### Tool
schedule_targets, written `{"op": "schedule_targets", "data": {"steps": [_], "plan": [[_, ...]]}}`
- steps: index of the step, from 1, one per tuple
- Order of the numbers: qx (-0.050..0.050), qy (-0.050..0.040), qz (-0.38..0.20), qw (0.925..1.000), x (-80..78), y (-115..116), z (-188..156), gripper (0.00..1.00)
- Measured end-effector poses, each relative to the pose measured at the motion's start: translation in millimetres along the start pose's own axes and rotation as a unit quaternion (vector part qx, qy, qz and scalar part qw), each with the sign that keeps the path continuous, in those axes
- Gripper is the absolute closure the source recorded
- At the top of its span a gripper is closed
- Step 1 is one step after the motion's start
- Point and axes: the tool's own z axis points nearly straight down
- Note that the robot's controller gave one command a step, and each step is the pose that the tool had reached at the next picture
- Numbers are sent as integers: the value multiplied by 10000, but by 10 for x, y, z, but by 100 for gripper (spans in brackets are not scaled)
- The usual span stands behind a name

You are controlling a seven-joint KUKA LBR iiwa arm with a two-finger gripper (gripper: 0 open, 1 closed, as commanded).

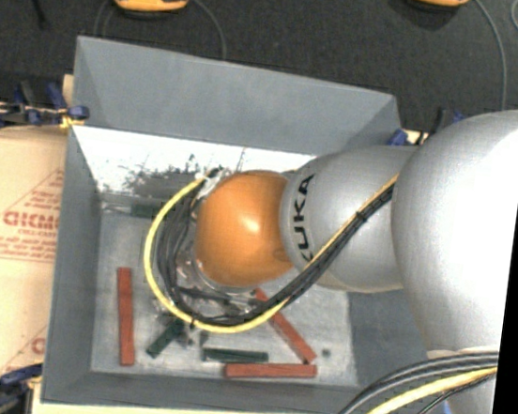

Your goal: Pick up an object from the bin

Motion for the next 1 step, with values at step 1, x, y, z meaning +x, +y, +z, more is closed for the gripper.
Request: {"op": "schedule_targets", "data": {"steps": [1], "plan": [[-19, 31, -23, 10000, 10, 5, -67, 100]]}}
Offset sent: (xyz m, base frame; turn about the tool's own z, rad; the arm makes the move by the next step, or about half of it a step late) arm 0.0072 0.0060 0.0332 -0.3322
